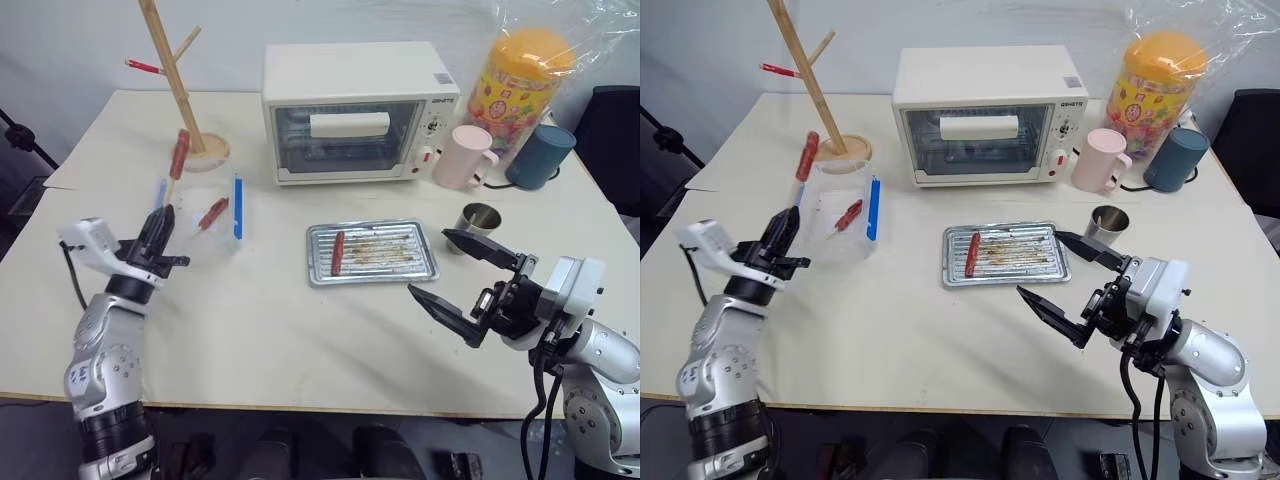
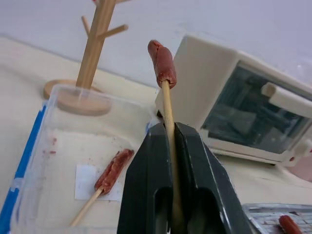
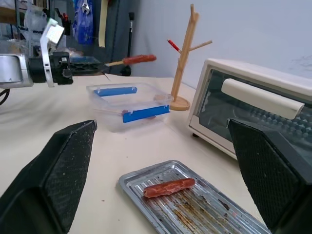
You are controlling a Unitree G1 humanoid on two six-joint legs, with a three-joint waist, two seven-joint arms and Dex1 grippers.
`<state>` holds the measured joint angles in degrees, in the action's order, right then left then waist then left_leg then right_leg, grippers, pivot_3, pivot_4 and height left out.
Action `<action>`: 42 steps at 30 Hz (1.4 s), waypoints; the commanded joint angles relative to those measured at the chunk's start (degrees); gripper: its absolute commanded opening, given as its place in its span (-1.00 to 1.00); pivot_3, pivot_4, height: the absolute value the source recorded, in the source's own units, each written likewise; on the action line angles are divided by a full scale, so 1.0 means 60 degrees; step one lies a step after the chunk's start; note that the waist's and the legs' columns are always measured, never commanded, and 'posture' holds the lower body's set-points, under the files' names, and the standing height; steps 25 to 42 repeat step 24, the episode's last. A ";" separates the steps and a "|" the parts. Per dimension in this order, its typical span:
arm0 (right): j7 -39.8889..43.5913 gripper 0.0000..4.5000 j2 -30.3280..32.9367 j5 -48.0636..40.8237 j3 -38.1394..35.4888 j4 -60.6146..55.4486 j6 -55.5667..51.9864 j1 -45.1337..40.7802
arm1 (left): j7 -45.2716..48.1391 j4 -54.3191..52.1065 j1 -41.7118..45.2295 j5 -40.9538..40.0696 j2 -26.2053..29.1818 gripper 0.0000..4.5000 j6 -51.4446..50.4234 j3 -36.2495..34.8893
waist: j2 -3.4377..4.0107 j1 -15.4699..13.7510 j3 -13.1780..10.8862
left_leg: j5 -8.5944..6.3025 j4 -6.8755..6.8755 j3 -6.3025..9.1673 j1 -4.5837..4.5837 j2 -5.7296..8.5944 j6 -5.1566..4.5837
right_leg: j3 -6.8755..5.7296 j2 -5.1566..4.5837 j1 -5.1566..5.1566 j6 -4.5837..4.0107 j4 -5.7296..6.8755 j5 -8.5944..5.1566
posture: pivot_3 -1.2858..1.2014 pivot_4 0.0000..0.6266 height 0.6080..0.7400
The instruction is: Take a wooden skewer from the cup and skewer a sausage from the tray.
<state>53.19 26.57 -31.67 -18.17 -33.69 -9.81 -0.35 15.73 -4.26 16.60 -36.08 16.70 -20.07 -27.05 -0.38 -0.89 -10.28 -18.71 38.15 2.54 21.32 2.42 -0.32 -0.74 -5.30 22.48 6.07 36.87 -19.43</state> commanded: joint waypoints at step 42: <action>0.1740 1.00 0.1746 0.0680 0.0547 0.2293 0.1971 0.1835 | 0.6621 0.1293 -0.2798 0.3351 0.4961 0.27 0.5174 0.2314 | 0.0006 0.0152 0.0006 | -0.0001 -0.0044 -0.0001 -0.0026 -0.0008 0.0001 | 0.0010 -0.0011 -0.0023 -0.0009 -0.0089 -0.0004 | 0.03 -0.52 1.00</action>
